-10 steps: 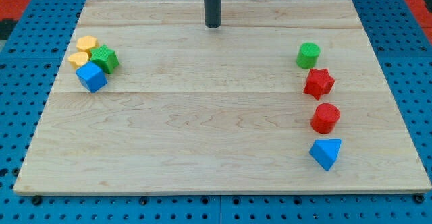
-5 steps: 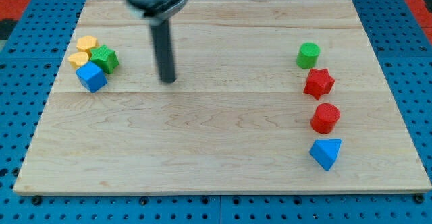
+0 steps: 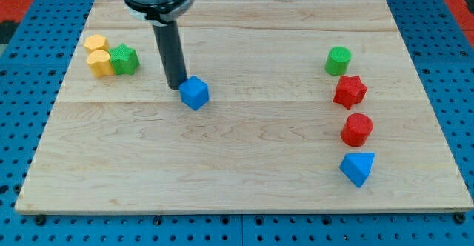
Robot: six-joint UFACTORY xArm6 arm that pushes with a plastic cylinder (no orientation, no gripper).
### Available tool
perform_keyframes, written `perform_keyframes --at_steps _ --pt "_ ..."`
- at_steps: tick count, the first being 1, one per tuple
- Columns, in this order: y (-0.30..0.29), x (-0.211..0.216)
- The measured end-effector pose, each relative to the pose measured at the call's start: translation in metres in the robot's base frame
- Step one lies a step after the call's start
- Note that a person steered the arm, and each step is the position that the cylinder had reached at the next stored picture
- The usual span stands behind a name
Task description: Slide the cube vertically to the green circle
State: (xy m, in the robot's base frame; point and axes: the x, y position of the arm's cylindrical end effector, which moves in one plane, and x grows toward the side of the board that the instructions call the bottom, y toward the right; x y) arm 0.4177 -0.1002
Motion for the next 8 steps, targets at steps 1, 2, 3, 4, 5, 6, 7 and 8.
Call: perform_keyframes --at_steps 1,2,3,4,5,6,7,8 --pt "0.002 0.032" --pt "0.054 0.017" --pt "0.125 -0.024" --pt "0.160 -0.057" --pt "0.114 -0.063" --pt "0.102 -0.082" --pt "0.114 -0.091" --pt "0.152 -0.091"
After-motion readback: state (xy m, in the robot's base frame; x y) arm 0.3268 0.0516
